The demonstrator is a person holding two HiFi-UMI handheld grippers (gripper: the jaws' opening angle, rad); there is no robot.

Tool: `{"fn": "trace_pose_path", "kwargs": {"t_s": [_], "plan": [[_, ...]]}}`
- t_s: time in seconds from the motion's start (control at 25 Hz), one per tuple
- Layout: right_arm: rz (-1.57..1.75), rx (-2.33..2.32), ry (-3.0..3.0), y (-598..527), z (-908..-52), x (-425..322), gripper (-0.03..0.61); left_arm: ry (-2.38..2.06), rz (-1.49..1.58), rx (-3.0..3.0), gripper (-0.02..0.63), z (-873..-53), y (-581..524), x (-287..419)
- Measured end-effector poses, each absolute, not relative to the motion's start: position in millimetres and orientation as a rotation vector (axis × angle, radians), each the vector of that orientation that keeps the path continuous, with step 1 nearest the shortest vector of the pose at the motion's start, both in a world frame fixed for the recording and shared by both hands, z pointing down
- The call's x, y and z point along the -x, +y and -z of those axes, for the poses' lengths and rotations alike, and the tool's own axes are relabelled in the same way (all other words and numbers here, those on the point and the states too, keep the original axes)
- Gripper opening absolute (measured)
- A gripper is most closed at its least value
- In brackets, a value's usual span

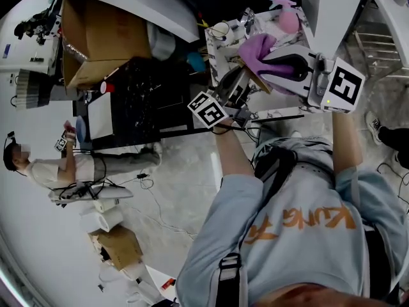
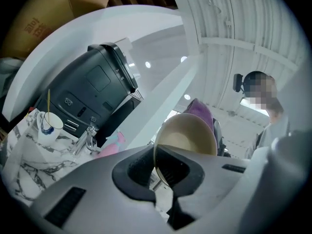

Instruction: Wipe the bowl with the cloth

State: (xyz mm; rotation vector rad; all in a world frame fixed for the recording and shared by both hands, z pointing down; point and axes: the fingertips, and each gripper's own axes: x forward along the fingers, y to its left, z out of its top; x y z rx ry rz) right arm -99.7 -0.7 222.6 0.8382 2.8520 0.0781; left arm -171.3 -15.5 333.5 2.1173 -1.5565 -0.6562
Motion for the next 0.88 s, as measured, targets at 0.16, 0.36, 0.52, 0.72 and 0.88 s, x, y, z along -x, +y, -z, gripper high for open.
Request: {"fn": "trace_pose_path", "kwargs": {"t_s": [0.16,0.36,0.52,0.72,0.88], "plan": [[-0.06,-0.888,2.869,9.3,-231.7,107.6,0.075,-1.483,0.546,-2.19,0.034,-345.6,-6.2,154.0],[-0.033,-0.926,2.862,13.8,-239.2,117.1,0.075,-1.395,0.472,-2.295,0.033,-346.7,3.8,136.1],[-0.014,-0.966,2.866,18.6,-244.3,120.5,0.075,-1.335,0.443,-2.359,0.034,-344.3,11.2,125.6],[-0.01,-0.985,2.873,24.3,-247.3,121.8,0.075,-1.209,0.451,-2.459,0.034,-335.9,21.4,106.8],[-0.036,-0.947,2.906,21.3,-252.5,124.4,0.074,-1.117,0.518,-2.545,0.034,-322.7,30.1,96.0]]}}
